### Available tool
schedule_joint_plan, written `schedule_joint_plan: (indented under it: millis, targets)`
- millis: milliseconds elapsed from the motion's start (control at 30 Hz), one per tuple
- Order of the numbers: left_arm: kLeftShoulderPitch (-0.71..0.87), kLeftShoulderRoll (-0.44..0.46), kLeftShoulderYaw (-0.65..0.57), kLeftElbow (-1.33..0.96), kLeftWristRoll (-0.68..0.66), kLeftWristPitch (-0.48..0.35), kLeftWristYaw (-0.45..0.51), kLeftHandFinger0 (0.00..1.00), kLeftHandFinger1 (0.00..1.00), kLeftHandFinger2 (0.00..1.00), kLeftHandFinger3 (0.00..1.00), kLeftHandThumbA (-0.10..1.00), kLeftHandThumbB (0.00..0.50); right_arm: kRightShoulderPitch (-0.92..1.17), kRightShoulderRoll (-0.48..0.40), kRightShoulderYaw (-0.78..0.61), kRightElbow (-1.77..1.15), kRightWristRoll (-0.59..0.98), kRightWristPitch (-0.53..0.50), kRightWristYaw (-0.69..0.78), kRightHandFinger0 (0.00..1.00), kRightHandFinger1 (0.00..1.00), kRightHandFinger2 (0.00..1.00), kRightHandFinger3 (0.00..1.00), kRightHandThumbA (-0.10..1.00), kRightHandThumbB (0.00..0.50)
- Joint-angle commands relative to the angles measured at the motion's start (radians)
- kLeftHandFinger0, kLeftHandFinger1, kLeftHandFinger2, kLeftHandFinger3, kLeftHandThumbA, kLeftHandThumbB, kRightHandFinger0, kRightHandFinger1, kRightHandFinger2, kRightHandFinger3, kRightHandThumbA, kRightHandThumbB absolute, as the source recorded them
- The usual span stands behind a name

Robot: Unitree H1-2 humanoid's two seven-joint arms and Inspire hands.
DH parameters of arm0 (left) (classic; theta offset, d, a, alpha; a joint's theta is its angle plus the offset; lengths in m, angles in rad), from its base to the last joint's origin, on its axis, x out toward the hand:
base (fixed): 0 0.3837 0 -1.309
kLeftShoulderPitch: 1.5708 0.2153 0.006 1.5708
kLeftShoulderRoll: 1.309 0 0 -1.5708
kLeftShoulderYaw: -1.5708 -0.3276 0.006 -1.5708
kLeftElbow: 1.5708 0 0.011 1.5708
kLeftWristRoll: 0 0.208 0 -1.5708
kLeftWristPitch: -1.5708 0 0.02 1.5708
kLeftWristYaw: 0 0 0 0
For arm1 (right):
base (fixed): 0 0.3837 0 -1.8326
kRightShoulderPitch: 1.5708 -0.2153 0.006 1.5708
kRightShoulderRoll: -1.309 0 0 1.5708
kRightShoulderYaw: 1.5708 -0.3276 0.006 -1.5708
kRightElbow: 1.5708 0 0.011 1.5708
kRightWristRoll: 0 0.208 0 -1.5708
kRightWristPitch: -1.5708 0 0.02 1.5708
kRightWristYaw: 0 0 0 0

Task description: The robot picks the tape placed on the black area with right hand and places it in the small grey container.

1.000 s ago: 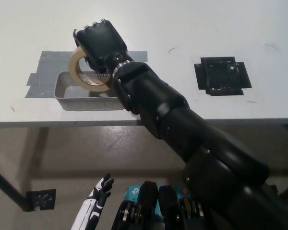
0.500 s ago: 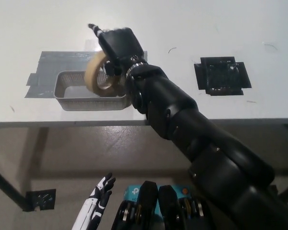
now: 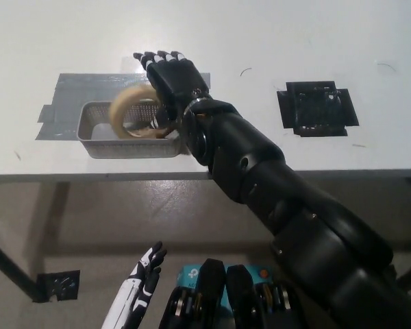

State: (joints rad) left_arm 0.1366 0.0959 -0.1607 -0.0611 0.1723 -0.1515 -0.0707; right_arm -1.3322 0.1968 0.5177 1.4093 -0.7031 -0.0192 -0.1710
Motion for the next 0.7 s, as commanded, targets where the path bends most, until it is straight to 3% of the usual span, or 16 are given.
schedule_joint_plan:
  millis: [0,133,200,267,300,433,467,500,533,633,667]
  targets:
    - [-0.021,-0.001,-0.004,-0.035,0.017,0.001,-0.003,1.00,1.00,1.00,1.00,1.00,0.183,-0.094,-0.041,-0.006,-0.075,0.043,-0.021,0.166,1.00,1.00,1.00,1.00,0.87,0.482]
    - [-0.029,0.011,0.000,-0.040,0.018,0.011,-0.009,1.00,1.00,1.00,1.00,1.00,0.170,-0.140,-0.092,0.008,-0.158,0.054,0.037,0.411,1.00,1.00,1.00,1.00,0.62,0.500]
    - [-0.027,0.011,0.000,-0.043,0.016,0.019,-0.011,1.00,1.00,1.00,1.00,1.00,0.165,-0.149,-0.138,0.025,-0.228,0.053,0.055,0.543,1.00,1.00,1.00,1.00,0.59,0.500]
    - [-0.026,0.014,0.000,-0.042,0.011,0.024,-0.016,1.00,1.00,1.00,1.00,1.00,0.159,-0.145,-0.197,0.026,-0.322,0.072,0.076,0.670,1.00,1.00,1.00,1.00,0.60,0.500]
    - [-0.024,0.012,-0.001,-0.044,0.008,0.026,-0.017,1.00,1.00,1.00,1.00,1.00,0.152,-0.136,-0.237,0.019,-0.394,0.089,0.095,0.724,1.00,1.00,1.00,1.00,0.67,0.500]
    - [-0.029,0.009,0.003,-0.029,0.006,0.009,-0.009,1.00,1.00,1.00,1.00,1.00,0.136,-0.094,-0.356,-0.097,-0.612,0.224,0.156,0.780,1.00,1.00,1.00,1.00,0.83,0.500]
    - [-0.031,0.007,0.005,-0.029,0.000,0.012,-0.010,1.00,1.00,1.00,1.00,1.00,0.139,-0.065,-0.397,-0.175,-0.701,0.318,0.160,0.775,1.00,1.00,1.00,1.00,0.90,0.463]
    - [-0.033,0.005,0.007,-0.026,-0.002,0.012,-0.008,1.00,1.00,1.00,1.00,1.00,0.145,-0.044,-0.446,-0.198,-0.814,0.331,0.241,0.808,1.00,1.00,1.00,1.00,1.00,0.468]
    - [-0.035,0.004,0.009,-0.022,-0.006,0.011,-0.006,1.00,1.00,1.00,1.00,1.00,0.144,-0.037,-0.469,-0.204,-0.852,0.337,0.247,0.822,1.00,1.00,1.00,1.00,1.00,0.481]
    - [-0.049,0.002,0.024,-0.008,-0.018,0.002,0.002,1.00,1.00,1.00,1.00,1.00,0.136,0.072,-0.545,-0.302,-1.104,0.448,0.338,0.837,1.00,1.00,1.00,1.00,1.00,0.461]
    - [-0.055,0.003,0.029,-0.004,-0.024,-0.002,0.002,1.00,1.00,1.00,1.00,1.00,0.129,0.132,-0.585,-0.316,-1.207,0.471,0.317,0.833,1.00,1.00,1.00,1.00,1.00,0.432]
